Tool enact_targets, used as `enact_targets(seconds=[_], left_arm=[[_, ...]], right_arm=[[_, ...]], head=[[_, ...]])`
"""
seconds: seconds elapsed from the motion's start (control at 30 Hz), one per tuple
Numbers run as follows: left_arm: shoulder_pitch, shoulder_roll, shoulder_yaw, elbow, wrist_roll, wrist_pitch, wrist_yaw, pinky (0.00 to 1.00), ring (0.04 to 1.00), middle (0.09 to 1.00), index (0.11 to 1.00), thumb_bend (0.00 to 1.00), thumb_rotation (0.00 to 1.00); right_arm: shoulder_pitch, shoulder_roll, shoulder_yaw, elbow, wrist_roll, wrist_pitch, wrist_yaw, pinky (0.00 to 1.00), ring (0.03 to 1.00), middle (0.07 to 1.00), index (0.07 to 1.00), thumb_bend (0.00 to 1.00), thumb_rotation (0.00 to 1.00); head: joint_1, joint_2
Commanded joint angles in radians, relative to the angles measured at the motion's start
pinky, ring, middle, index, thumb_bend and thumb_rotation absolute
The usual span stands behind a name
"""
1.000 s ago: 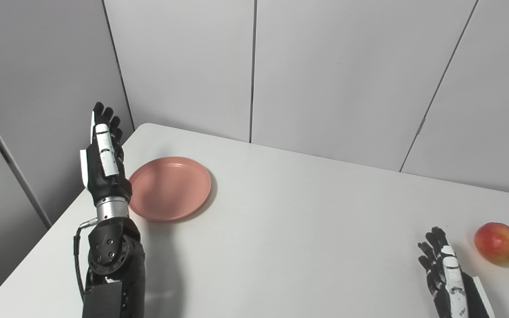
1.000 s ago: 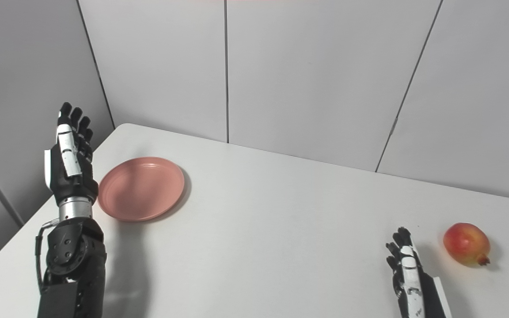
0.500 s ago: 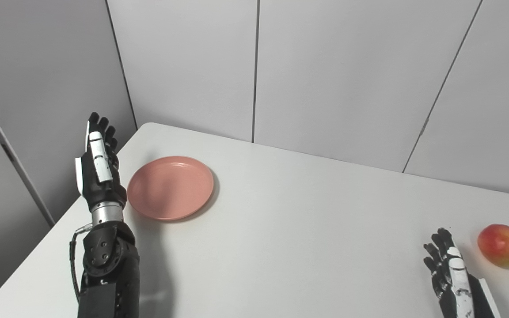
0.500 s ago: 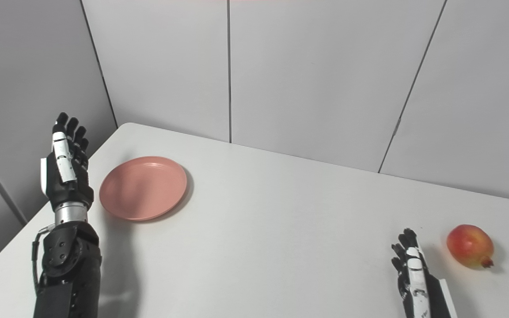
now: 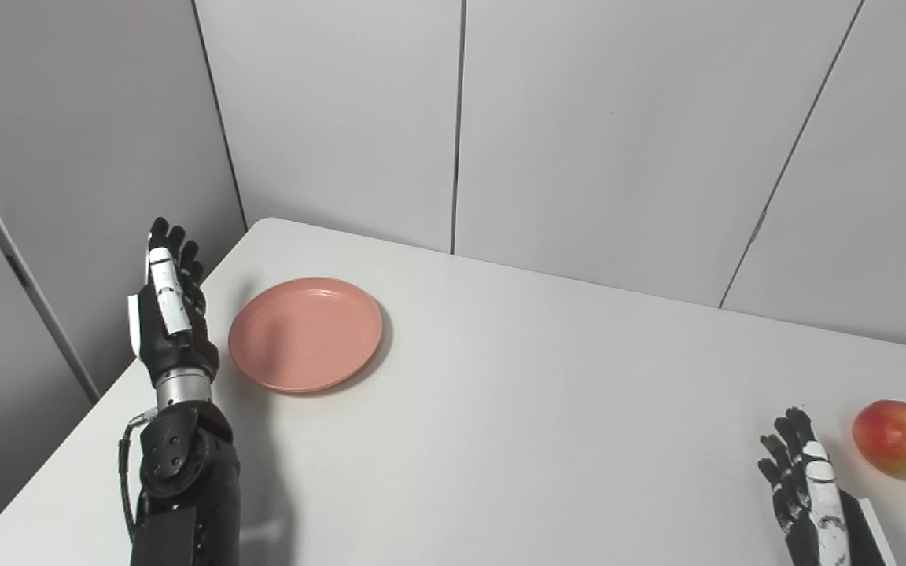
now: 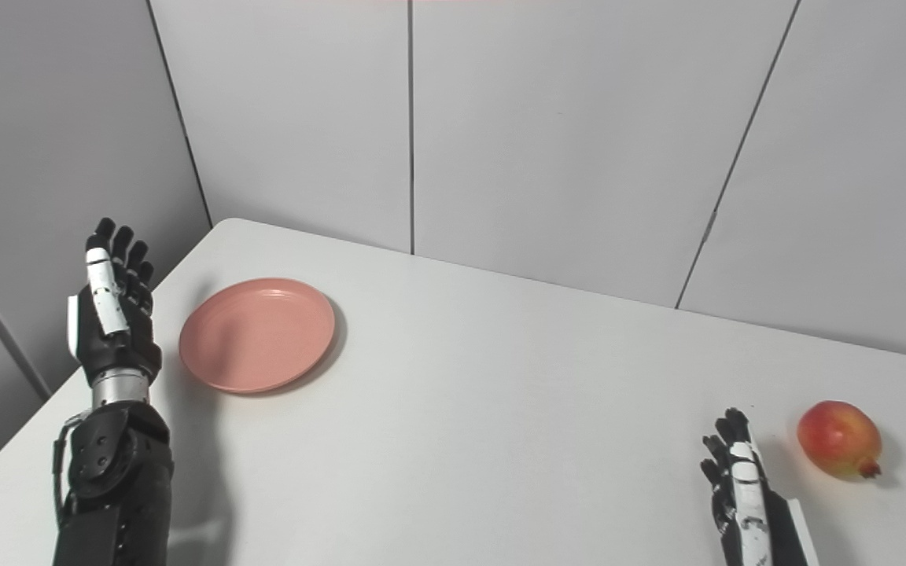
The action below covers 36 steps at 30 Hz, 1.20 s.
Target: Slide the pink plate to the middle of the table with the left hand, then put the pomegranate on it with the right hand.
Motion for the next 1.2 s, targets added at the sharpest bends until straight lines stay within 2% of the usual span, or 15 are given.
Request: enact_targets(seconds=[0.0,0.43,0.8,1.17], left_arm=[[-0.02,0.023,0.0,-0.013,-0.011,-0.043,-0.013,1.0,0.964,0.969,0.945,0.42,1.0],[-0.001,0.03,-0.002,0.043,-0.05,-0.082,-0.039,1.0,0.974,0.982,0.963,0.42,1.0],[0.005,0.042,0.001,0.104,-0.074,-0.105,-0.065,0.97,0.955,0.958,0.942,0.42,1.0],[0.003,0.037,0.01,0.151,-0.084,-0.127,-0.058,0.93,0.937,0.953,0.945,0.39,1.0]], right_arm=[[-0.023,-0.009,-0.008,-0.029,0.001,-0.039,0.002,1.0,0.992,0.993,0.986,0.18,1.0],[-0.023,-0.008,-0.01,-0.035,0.005,-0.032,0.0,1.0,0.992,0.991,0.985,0.16,1.0],[-0.024,-0.011,-0.008,-0.034,0.0,-0.036,0.002,1.0,0.995,0.997,0.99,0.17,1.0],[-0.026,-0.014,-0.011,-0.03,0.006,-0.035,0.003,1.0,0.991,0.993,0.988,0.17,1.0]], head=[[0.001,0.001],[0.006,0.003],[0.006,0.002],[0.008,0.0]])
